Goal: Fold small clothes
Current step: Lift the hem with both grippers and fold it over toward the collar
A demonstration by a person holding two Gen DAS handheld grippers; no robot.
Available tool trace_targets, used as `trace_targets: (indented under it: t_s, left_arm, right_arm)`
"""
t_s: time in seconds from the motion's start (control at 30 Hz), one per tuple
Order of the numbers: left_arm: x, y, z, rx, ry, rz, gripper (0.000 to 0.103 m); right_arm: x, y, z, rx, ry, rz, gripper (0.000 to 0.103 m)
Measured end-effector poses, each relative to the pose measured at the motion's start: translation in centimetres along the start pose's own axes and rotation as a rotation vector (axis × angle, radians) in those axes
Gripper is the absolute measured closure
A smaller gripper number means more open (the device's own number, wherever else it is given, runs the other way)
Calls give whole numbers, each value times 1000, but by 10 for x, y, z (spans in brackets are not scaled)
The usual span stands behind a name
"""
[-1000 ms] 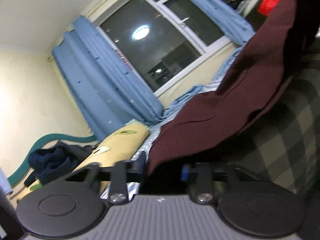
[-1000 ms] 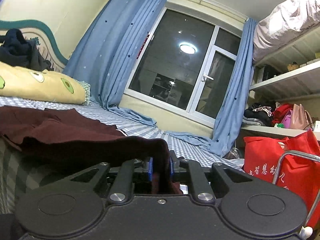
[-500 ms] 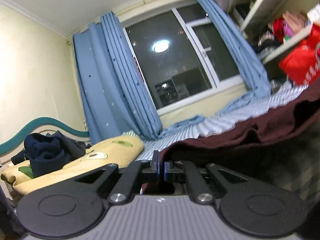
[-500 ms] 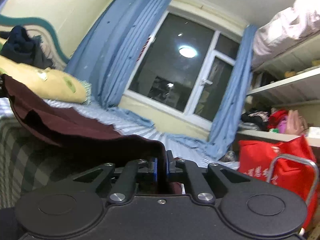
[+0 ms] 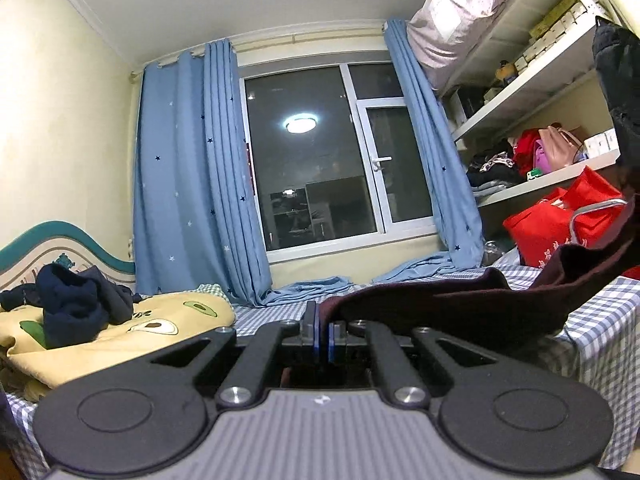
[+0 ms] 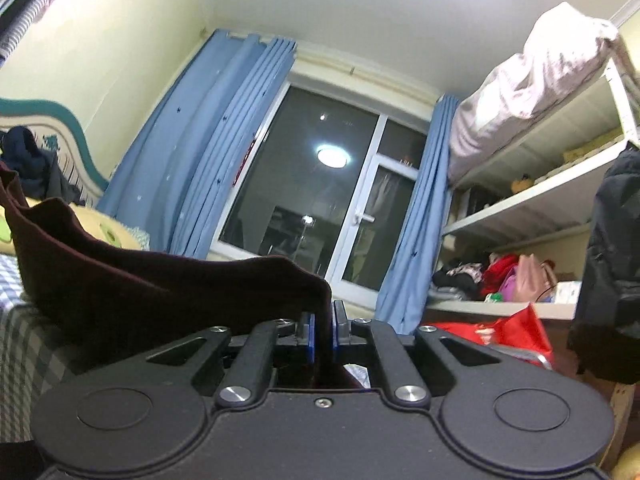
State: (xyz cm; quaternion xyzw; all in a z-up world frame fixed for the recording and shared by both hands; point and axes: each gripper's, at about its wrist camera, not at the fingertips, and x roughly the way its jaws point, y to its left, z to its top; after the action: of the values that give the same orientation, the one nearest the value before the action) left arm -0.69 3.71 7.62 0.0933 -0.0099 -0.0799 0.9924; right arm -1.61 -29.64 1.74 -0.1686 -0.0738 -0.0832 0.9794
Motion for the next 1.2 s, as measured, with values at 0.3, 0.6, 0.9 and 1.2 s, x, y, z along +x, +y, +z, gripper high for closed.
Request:
trace_targets:
  t_s: [0.3,0.6,0.9,1.2]
  left_arm:
    - [56,12,25,-36,0,17,100]
    - [211,44,55,-117,86,2,100]
    - [360,47,17,11,280,88,100]
    - [464,38,-61,37,498,67,99]
  right_arm:
    - [72,-6,10,-55,-58,28,96]
    - [243,-7,24,-116,24,123,95]
    - [403,44,-22,-188,207,208,95]
    - [507,95,-112,-211,515,334,95]
